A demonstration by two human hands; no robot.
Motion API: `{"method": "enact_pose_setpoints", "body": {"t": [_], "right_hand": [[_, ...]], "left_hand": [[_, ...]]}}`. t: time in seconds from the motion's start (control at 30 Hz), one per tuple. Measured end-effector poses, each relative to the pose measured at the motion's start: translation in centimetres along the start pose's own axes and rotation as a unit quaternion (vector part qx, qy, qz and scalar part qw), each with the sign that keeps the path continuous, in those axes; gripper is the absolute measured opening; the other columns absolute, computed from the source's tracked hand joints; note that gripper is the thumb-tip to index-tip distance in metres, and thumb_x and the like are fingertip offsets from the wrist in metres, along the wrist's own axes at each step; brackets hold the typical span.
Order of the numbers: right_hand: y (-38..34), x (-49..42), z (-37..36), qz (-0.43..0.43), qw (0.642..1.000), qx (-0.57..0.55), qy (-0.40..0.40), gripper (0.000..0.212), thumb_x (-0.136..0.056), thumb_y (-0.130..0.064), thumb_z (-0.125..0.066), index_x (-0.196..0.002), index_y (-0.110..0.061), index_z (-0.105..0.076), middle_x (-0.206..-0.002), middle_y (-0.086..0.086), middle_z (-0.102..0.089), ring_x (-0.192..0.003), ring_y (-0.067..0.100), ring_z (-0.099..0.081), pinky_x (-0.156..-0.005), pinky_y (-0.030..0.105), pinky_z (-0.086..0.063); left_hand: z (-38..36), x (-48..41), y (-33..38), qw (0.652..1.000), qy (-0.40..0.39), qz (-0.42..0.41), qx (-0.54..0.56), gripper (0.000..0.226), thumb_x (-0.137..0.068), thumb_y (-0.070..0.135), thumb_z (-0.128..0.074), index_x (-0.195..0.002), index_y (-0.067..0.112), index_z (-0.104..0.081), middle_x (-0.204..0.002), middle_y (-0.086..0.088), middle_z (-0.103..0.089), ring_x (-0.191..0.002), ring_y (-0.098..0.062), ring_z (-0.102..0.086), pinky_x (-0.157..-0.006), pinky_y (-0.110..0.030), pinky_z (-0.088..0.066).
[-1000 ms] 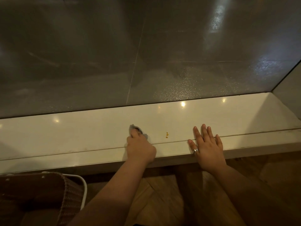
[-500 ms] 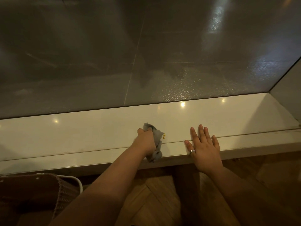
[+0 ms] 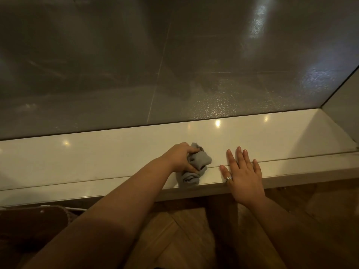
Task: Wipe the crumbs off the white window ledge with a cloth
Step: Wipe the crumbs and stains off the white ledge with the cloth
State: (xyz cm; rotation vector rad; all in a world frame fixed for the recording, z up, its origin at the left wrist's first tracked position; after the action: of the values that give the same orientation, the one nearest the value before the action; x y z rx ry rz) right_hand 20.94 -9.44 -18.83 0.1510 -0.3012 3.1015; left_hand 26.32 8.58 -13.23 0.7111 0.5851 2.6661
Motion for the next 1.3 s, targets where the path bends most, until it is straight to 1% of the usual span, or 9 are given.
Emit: {"method": "enact_pose_setpoints", "body": {"t": [0.23,0.47,0.63,0.77,0.87,0.97,1.07,1.17,1.3], "right_hand": [[0.0,0.0,0.1,0.001,1.0,-0.004,0.007,0.081,-0.075,-0.066,0.018,-0.147,-0.03,0.008,-0.158,0.003,0.012,-0.144,0.019,0.016,-0.115,0.041,0.008],[-0.1,0.0,0.1,0.006,1.0,-0.014,-0.02,0.077,-0.079,-0.066,0.013,-0.147,-0.03,0.01,-0.157,0.002,0.016,-0.143,0.019,0.019,-0.114,0.041,0.011],[-1.0,0.0,2.3,0.031,0.987,-0.149,-0.055,0.068,-0.094,-0.042,-0.041,-0.149,-0.029,-0.004,-0.158,-0.003,0.014,-0.145,0.015,0.013,-0.117,0.042,0.005],[-6.3,0.4,6.0,0.188,0.94,-0.283,0.001,0.066,-0.08,-0.024,-0.065,-0.137,-0.035,-0.034,-0.156,-0.018,-0.007,-0.137,0.002,-0.022,-0.105,0.018,-0.027],[-9.1,-0.1,5.9,0.263,0.927,-0.263,-0.044,0.07,-0.077,-0.017,-0.066,-0.136,-0.038,-0.033,-0.156,-0.02,-0.004,-0.134,0.007,-0.031,-0.098,0.017,-0.04],[-9.3,-0.5,4.6,0.289,0.926,-0.222,-0.098,0.088,-0.078,-0.01,-0.063,-0.141,-0.048,-0.015,-0.157,-0.017,0.002,-0.13,0.017,-0.041,-0.093,0.027,-0.049],[-8.2,-1.3,4.0,0.255,0.945,-0.185,-0.094,0.093,-0.08,-0.025,-0.069,-0.143,-0.05,-0.004,-0.15,0.001,-0.03,-0.118,0.018,-0.052,-0.092,0.025,-0.047],[-7.7,-1.7,3.6,0.214,0.961,-0.154,-0.079,0.075,-0.083,-0.033,-0.065,-0.143,-0.037,-0.021,-0.124,0.005,-0.057,-0.104,0.019,-0.06,-0.087,0.025,-0.048],[-8.6,-2.1,3.6,0.254,0.964,-0.049,-0.058,0.046,-0.087,-0.033,-0.059,-0.129,-0.02,-0.045,-0.125,0.004,-0.058,-0.108,0.022,-0.057,-0.103,0.032,-0.039]], "left_hand": [[-0.4,-1.1,0.8,0.994,0.078,-0.011,0.08,0.04,-0.074,0.021,-0.077,-0.112,0.01,-0.068,-0.111,-0.012,-0.062,-0.097,-0.021,-0.056,-0.079,-0.025,-0.043],[-0.9,-0.8,1.3,0.993,0.099,-0.015,0.06,0.029,-0.081,0.015,-0.069,-0.11,0.008,-0.067,-0.115,-0.01,-0.06,-0.105,-0.026,-0.057,-0.092,-0.035,-0.049],[-1.0,-0.8,1.5,0.994,0.092,-0.007,0.063,0.03,-0.082,0.0,-0.057,-0.11,0.006,-0.065,-0.117,-0.012,-0.058,-0.108,-0.026,-0.056,-0.093,-0.033,-0.046],[-1.3,-1.0,1.1,0.992,0.084,0.008,0.097,0.03,-0.084,0.002,-0.057,-0.113,0.005,-0.062,-0.111,-0.012,-0.059,-0.1,-0.025,-0.058,-0.089,-0.032,-0.048],[-1.6,-0.4,0.4,0.972,0.068,0.024,0.223,0.037,-0.089,-0.005,-0.048,-0.126,-0.002,-0.051,-0.108,-0.011,-0.06,-0.075,-0.008,-0.054,-0.067,-0.012,-0.049],[-1.2,-0.4,-0.2,0.958,0.104,0.007,0.268,0.042,-0.087,-0.007,-0.054,-0.126,0.009,-0.051,-0.114,-0.011,-0.06,-0.081,-0.003,-0.049,-0.06,0.001,-0.04],[-1.0,-0.8,-0.4,0.957,0.125,0.022,0.262,0.046,-0.08,0.002,-0.067,-0.113,0.019,-0.04,-0.097,-0.001,-0.057,-0.074,-0.003,-0.051,-0.062,-0.009,-0.043],[-1.3,-0.7,-0.9,0.953,0.141,0.059,0.261,0.066,-0.075,0.009,-0.07,-0.125,0.014,-0.028,-0.089,0.0,-0.049,-0.073,-0.008,-0.05,-0.059,-0.013,-0.039],[-1.1,-0.5,-1.3,0.951,0.168,0.081,0.247,0.047,-0.075,0.008,-0.07,-0.112,0.013,-0.04,-0.08,0.001,-0.047,-0.064,-0.008,-0.043,-0.053,-0.017,-0.036]]}}
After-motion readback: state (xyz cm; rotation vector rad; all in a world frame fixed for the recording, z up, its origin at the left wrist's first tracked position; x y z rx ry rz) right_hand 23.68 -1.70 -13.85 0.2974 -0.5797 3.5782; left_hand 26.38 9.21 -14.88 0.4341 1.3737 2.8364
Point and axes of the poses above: each hand's wrist, its own x-axis away from the middle knuckle, its own z-axis out of the back of the hand, y = z × x, the point moved 5 cm from there along -x, towards the middle knuckle
